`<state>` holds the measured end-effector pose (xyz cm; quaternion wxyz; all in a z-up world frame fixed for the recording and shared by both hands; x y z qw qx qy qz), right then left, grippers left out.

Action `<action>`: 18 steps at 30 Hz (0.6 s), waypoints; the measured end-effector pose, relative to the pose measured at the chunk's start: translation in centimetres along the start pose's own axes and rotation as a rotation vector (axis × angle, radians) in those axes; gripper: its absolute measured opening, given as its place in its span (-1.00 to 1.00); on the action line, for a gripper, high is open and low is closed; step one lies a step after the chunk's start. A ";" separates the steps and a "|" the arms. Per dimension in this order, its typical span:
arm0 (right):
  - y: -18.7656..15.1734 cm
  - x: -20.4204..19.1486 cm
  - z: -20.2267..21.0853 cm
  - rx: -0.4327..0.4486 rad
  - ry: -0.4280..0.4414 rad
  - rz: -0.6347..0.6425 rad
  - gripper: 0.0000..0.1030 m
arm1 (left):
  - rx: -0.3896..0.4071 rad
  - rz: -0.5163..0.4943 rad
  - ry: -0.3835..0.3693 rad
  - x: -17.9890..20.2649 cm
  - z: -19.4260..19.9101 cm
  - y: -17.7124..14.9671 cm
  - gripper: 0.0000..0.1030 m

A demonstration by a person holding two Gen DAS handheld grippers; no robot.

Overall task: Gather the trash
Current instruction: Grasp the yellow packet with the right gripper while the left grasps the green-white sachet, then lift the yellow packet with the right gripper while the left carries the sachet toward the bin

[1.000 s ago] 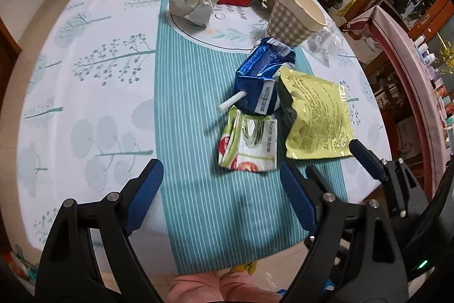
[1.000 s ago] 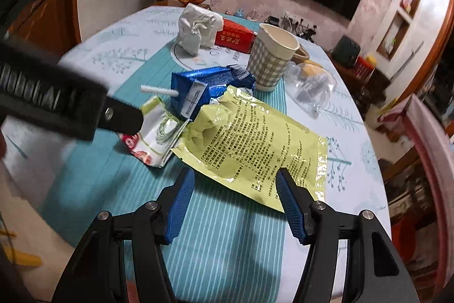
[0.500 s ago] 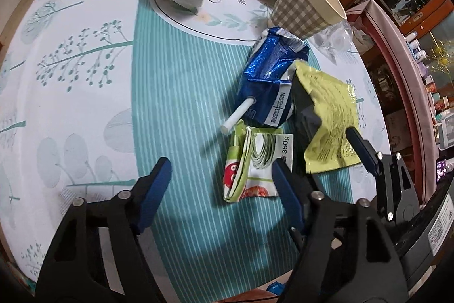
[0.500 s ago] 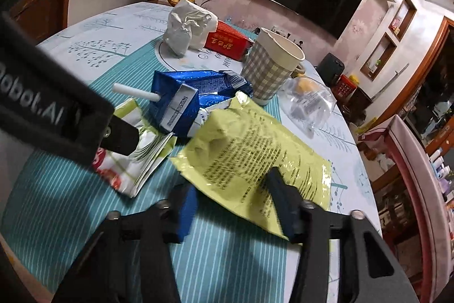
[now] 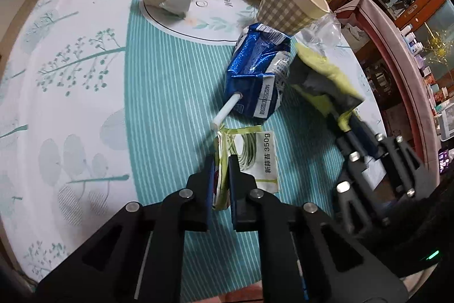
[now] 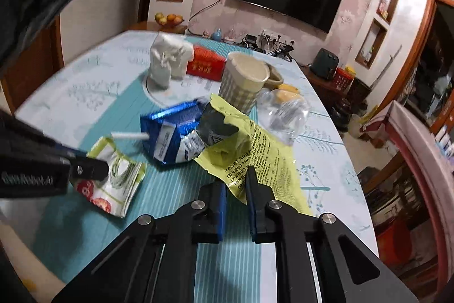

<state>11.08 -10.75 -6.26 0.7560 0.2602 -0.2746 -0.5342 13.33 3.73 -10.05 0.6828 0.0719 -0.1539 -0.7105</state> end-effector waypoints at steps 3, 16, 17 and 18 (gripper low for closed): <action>0.4 0.6 2.7 0.020 0.041 -0.042 -0.79 | 0.012 0.012 0.007 0.1 1.5 -0.7 -0.88; -1.6 4.2 15.2 0.009 0.374 -0.273 -0.80 | 0.124 0.047 0.022 2.9 11.8 -4.8 -0.88; -2.1 4.7 16.1 0.006 0.410 -0.304 -0.80 | 0.129 0.049 0.023 3.3 12.5 -5.3 -0.88; -2.6 5.1 17.0 0.004 0.436 -0.329 -0.80 | 0.131 0.050 0.024 3.6 13.1 -5.8 -0.88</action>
Point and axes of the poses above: each gripper's, at about its wrist camera, not at the fingertips, and z roughly against the way its jaws point, x to its right, y to its top, the point moved 1 cm from there along -z, roughly the way its jaws point, and after that the axes turned 10 degrees about y, right-handed, at the moved point
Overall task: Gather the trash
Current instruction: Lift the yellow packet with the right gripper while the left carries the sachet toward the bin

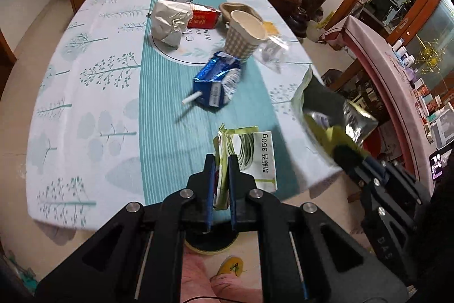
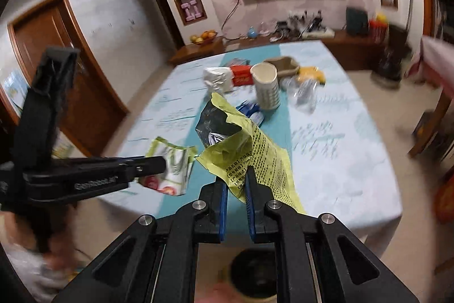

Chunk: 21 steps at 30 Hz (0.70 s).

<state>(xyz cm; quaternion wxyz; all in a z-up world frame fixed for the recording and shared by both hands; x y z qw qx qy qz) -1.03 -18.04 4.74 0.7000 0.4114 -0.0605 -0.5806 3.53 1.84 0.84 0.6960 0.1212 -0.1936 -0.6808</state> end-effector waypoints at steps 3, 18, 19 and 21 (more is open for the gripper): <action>-1.7 0.3 2.8 0.003 0.063 -0.058 -0.80 | 0.012 0.003 0.008 1.2 2.0 -1.6 -0.88; -10.7 2.7 7.8 -0.072 0.171 -0.176 -0.80 | -0.016 0.033 0.070 4.6 4.9 -10.9 -0.88; -11.0 3.0 7.5 -0.079 0.173 -0.185 -0.80 | -0.024 0.032 0.072 4.7 4.6 -11.3 -0.88; -12.3 3.6 6.9 -0.098 0.181 -0.217 -0.80 | -0.041 0.030 0.079 4.8 3.9 -12.2 -0.88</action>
Point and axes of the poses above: each gripper's, at about its wrist camera, not at the fingertips, and z roughly against the way its jaws point, x to its right, y to its top, the point moved 1 cm from there along -z, roughly the way its jaws point, and after that the axes turned 10 degrees about y, right-handed, at the moved point
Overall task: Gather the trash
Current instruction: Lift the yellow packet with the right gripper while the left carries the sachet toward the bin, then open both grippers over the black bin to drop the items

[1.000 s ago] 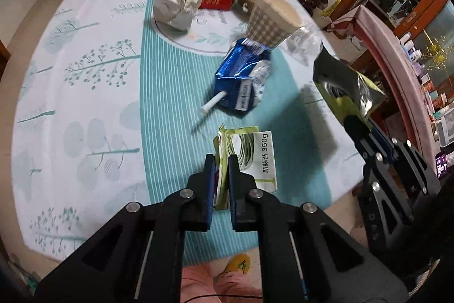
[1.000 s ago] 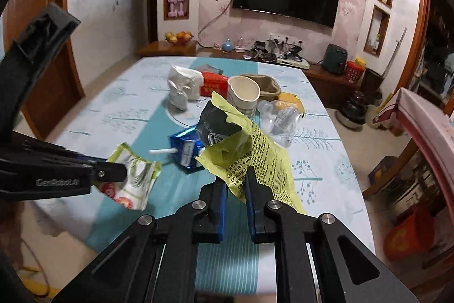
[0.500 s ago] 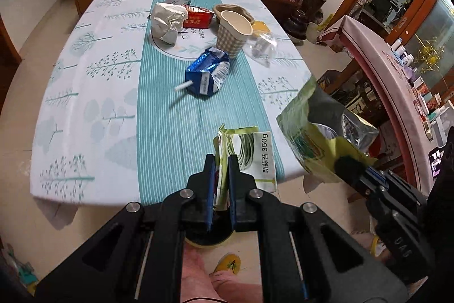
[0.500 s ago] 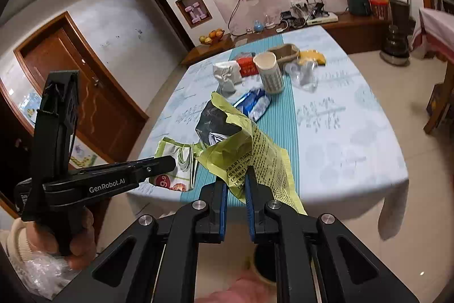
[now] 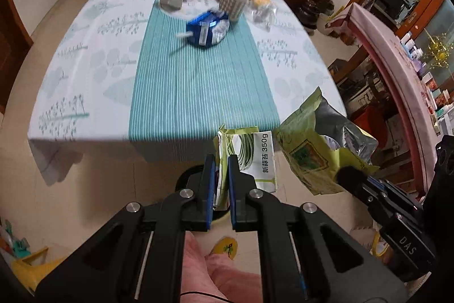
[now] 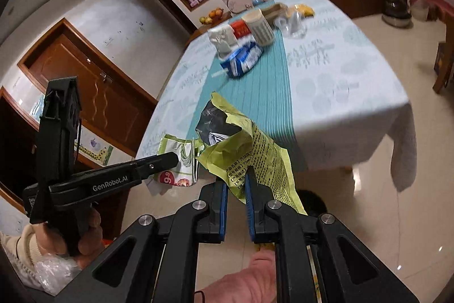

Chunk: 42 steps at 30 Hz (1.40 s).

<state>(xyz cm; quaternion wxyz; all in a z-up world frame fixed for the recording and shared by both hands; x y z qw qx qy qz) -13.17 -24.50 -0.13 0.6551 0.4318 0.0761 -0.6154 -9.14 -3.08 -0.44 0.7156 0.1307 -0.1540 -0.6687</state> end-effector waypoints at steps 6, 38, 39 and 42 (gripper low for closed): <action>-3.4 4.6 -3.3 -0.047 0.002 -0.124 -0.80 | -0.062 -0.014 0.024 0.4 -3.3 -2.7 -0.88; -24.1 31.9 -32.7 -0.133 -0.077 -0.561 -0.26 | -0.138 -0.098 0.082 0.7 -38.8 -14.5 -0.88; -24.4 32.0 -32.8 -0.136 -0.086 -0.550 -0.25 | -0.141 -0.102 0.084 0.8 -39.7 -14.7 -0.88; -24.9 32.0 -33.0 -0.160 -0.101 -0.509 -0.25 | -0.158 -0.108 0.090 1.1 -41.5 -14.7 -0.86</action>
Point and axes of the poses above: each gripper's, at about its wrist camera, not at the fingertips, and z roughly against the way its jaws point, x to its right, y to its top, the point moved 1 cm from there along -z, roughly the way its jaws point, and after that the axes turned 10 degrees about y, right-handed, at the moved point
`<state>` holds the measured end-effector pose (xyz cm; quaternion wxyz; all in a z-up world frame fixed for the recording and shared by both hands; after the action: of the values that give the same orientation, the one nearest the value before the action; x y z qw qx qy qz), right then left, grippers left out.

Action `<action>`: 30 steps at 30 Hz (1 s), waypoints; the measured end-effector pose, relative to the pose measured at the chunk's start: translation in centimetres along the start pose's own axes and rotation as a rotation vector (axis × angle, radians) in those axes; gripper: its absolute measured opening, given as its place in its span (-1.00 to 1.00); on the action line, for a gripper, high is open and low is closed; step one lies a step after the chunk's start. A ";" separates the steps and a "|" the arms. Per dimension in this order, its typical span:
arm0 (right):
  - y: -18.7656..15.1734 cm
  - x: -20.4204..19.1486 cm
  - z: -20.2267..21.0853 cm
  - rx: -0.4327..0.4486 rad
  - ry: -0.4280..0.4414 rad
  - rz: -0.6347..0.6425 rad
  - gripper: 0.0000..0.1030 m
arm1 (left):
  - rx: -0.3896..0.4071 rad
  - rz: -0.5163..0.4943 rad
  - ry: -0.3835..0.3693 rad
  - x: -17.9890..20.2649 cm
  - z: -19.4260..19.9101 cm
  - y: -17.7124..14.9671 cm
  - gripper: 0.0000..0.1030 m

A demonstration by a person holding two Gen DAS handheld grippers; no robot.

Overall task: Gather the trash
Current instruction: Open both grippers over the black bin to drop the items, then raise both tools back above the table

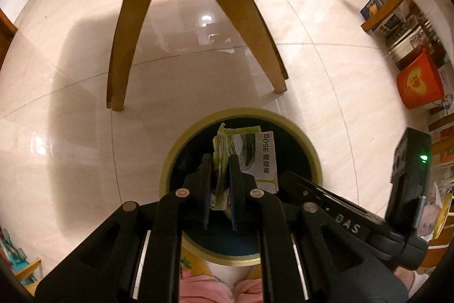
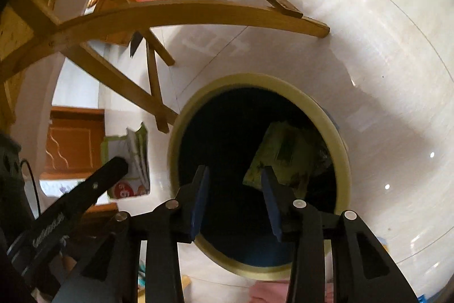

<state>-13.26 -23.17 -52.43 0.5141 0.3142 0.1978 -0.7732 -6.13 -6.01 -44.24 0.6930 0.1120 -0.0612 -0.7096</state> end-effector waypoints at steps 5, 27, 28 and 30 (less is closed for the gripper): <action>0.2 -0.4 0.1 -0.026 -0.028 0.049 -0.25 | -0.030 -0.022 0.015 0.2 -2.6 -0.2 -0.81; 0.2 -9.4 11.3 -0.005 -0.067 0.162 -0.25 | -0.029 0.027 0.036 -2.4 8.3 -1.2 0.05; 0.3 -10.5 12.6 -0.003 -0.067 0.172 -0.25 | -0.023 0.035 0.036 -2.7 9.8 -1.1 0.05; 0.4 -12.6 14.8 0.002 -0.066 0.194 -0.25 | -0.011 0.043 0.036 -3.2 12.8 -0.8 0.05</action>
<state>-13.58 -24.20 -33.03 0.5926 0.3066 0.1486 -0.7299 -9.97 -3.66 -31.77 0.7096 0.1198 -0.0470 -0.6928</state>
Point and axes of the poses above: each gripper's, at about its wrist camera, not at the fingertips, and z roughly against the way its jaws point, x to its right, y to its top, the point moved 1 cm from there along -z, roughly the way its jaws point, and after that the axes turned 10 degrees about y, right-handed, at the moved point
